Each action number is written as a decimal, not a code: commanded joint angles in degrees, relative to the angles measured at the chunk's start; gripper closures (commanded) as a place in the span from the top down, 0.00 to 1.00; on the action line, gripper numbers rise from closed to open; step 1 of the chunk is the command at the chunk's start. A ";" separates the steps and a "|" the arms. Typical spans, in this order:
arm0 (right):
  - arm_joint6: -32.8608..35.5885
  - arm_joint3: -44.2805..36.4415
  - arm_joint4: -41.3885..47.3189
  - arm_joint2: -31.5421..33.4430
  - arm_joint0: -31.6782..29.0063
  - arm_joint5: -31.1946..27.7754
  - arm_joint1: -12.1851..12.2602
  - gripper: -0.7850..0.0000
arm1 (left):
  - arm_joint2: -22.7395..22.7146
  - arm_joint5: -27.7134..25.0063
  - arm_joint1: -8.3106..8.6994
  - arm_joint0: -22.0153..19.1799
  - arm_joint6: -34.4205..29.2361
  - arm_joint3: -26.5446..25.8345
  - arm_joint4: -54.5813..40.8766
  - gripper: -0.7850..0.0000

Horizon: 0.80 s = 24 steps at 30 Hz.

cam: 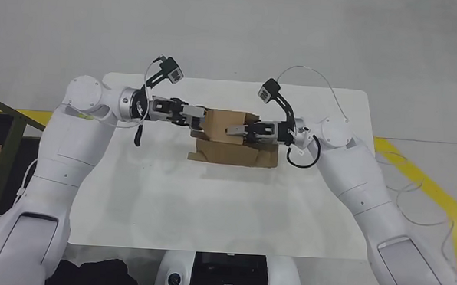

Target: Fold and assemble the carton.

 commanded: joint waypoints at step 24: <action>2.47 -0.81 1.18 -1.23 -0.08 -1.00 -0.78 0.00 | 0.42 -1.29 -0.25 -1.34 2.45 3.22 0.62 0.56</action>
